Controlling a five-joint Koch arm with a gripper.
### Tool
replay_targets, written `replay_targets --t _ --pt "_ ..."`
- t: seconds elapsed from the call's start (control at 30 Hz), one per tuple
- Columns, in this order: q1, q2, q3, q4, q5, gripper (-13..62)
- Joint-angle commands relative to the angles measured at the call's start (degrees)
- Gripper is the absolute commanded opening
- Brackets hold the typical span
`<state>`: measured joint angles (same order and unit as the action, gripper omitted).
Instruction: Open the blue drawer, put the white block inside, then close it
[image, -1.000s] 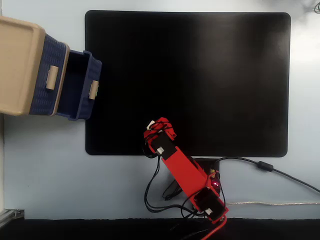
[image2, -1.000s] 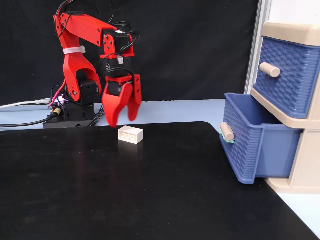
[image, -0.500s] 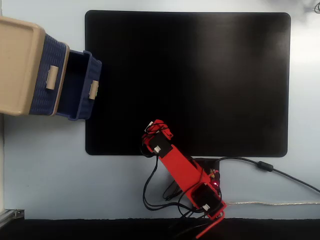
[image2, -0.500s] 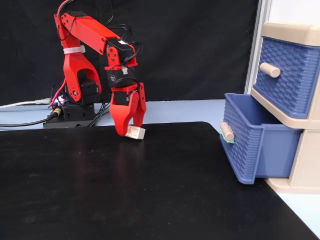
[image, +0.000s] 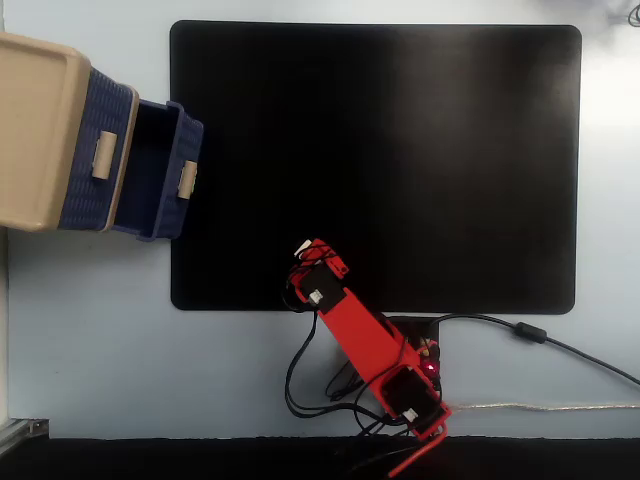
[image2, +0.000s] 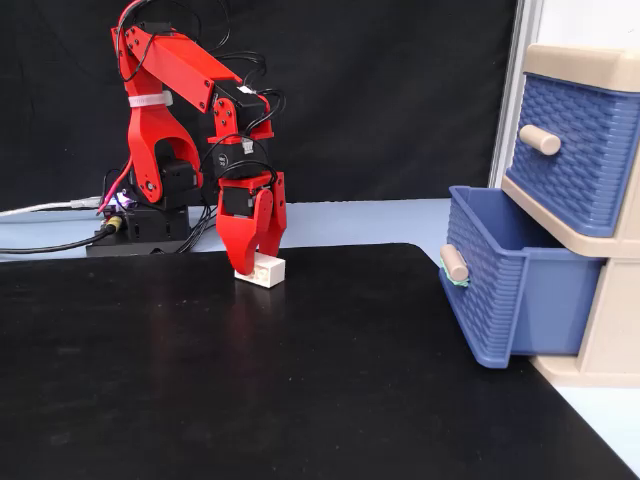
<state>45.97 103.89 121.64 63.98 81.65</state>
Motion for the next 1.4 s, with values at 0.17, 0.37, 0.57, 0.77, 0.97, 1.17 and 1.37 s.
replay_targets --t 0.17,0.37,0.57,0.77,0.97,1.17,1.37 --pt "5.5 7.7 -0.3 1.8 1.4 -8.1" --pt "7.5 17.0 -13.3 7.9 13.6 -8.2" --pt "-0.3 7.2 -38.8 7.2 57.0 -8.1" --pt "-9.6 -17.7 -68.6 5.2 79.2 -8.1" --pt "-11.2 -37.5 -92.1 5.4 80.3 -8.1" --pt "-11.9 -47.1 -103.8 5.3 79.7 -0.8" --pt "-11.9 -46.2 -105.3 7.0 79.9 33.6"
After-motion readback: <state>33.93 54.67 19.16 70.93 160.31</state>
